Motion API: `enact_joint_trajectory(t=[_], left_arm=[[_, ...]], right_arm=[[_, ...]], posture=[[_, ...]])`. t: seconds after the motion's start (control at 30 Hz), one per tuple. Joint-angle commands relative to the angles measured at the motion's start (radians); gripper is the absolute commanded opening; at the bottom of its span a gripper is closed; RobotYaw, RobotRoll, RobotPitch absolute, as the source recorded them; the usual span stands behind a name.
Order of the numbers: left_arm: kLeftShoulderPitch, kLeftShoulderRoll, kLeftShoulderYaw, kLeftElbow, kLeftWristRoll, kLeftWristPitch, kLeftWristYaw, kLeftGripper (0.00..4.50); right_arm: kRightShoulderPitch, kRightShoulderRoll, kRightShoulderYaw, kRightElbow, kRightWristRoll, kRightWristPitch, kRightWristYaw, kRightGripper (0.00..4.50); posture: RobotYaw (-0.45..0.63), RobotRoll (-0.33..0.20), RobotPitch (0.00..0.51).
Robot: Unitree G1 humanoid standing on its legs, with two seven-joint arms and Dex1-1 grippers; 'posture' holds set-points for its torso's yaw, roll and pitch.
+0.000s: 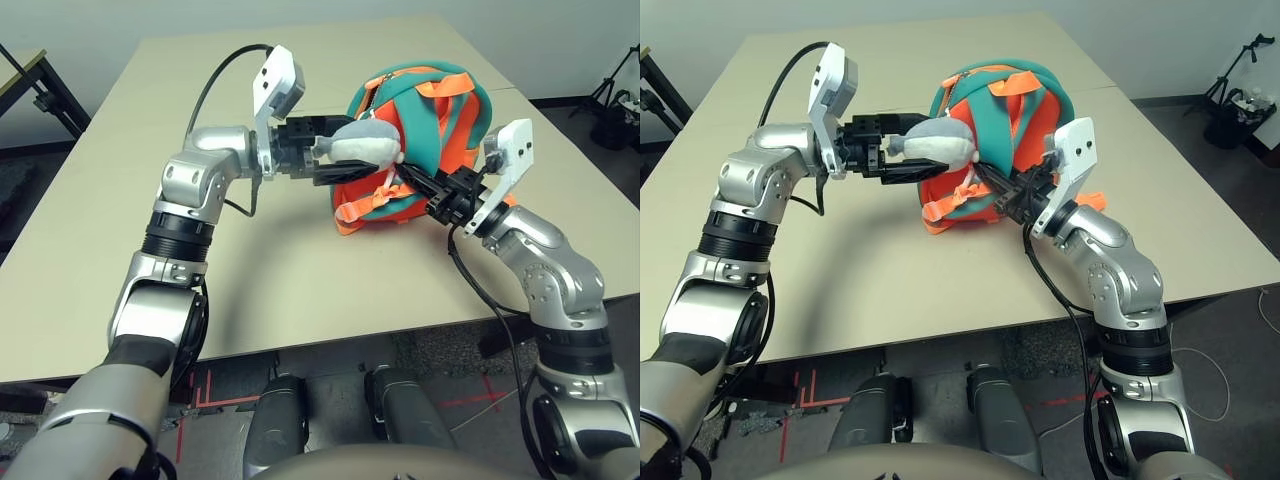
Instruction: Put the pencil case into the backpack and zip it.
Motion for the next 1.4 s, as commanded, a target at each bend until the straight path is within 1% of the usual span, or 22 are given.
enact_joint_trajectory(t=[0.03,0.1,0.13,0.17,0.2,0.23,0.37,0.47,0.53,0.9,1.1,1.2,1.4], left_arm=[[0.013,0.001,-0.005,-0.008,-0.007,0.019,-0.013,1.96],[0.018,0.004,-0.005,-0.013,-0.008,0.025,-0.013,1.26],[0.02,0.005,-0.005,-0.015,-0.009,0.027,-0.013,0.83],[0.022,0.007,-0.005,-0.017,-0.008,0.028,-0.013,0.52],[0.024,0.008,-0.005,-0.019,-0.008,0.029,-0.013,0.31],[0.025,0.01,-0.004,-0.021,-0.008,0.03,-0.014,0.19],[0.014,0.03,0.007,-0.019,-0.007,0.022,-0.018,0.18],[-0.017,0.05,0.03,-0.007,-0.008,0.013,-0.011,0.18],[-0.037,0.066,0.039,0.005,0.009,-0.01,0.001,0.18],[-0.091,0.186,0.051,0.024,0.025,-0.034,-0.047,0.18],[-0.084,0.236,0.059,0.012,0.026,-0.035,-0.054,0.18],[-0.061,0.281,0.069,-0.01,0.018,-0.014,-0.066,0.18],[-0.052,0.335,0.089,-0.004,0.014,-0.014,-0.063,0.18]], right_arm=[[-0.001,0.004,0.012,-0.032,0.006,-0.012,0.004,0.28],[-0.002,0.004,0.013,-0.031,0.006,-0.012,0.005,0.28],[-0.002,0.004,0.013,-0.031,0.006,-0.012,0.005,0.28],[-0.002,0.005,0.014,-0.03,0.006,-0.011,0.006,0.28],[-0.003,0.005,0.014,-0.029,0.006,-0.011,0.006,0.28],[-0.005,0.005,0.015,-0.027,0.006,-0.012,0.007,0.28],[-0.009,0.005,0.016,-0.02,0.004,-0.013,0.009,0.28],[-0.008,0.004,0.017,-0.02,0.004,-0.013,0.009,0.28],[-0.007,0.003,0.017,-0.019,0.004,-0.013,0.01,0.28],[-0.017,0.004,0.02,-0.009,0.004,-0.01,0.013,0.28],[-0.021,0.001,0.024,-0.005,0.004,-0.01,0.016,0.28],[-0.027,0.001,0.026,0.0,0.004,-0.011,0.017,0.28],[-0.032,0.002,0.031,0.005,0.006,-0.011,0.02,0.28]], posture=[[-0.19,0.0,0.07],[-0.19,0.0,0.07],[-0.19,0.0,0.071],[-0.18,0.0,0.07],[-0.18,0.0,0.071],[-0.18,0.0,0.07],[-0.18,0.0,0.07],[-0.18,0.0,0.07],[-0.18,0.0,0.07],[-0.17,0.0,0.07],[-0.16,0.0,0.069],[-0.15,0.0,0.069],[-0.15,0.0,0.071]])
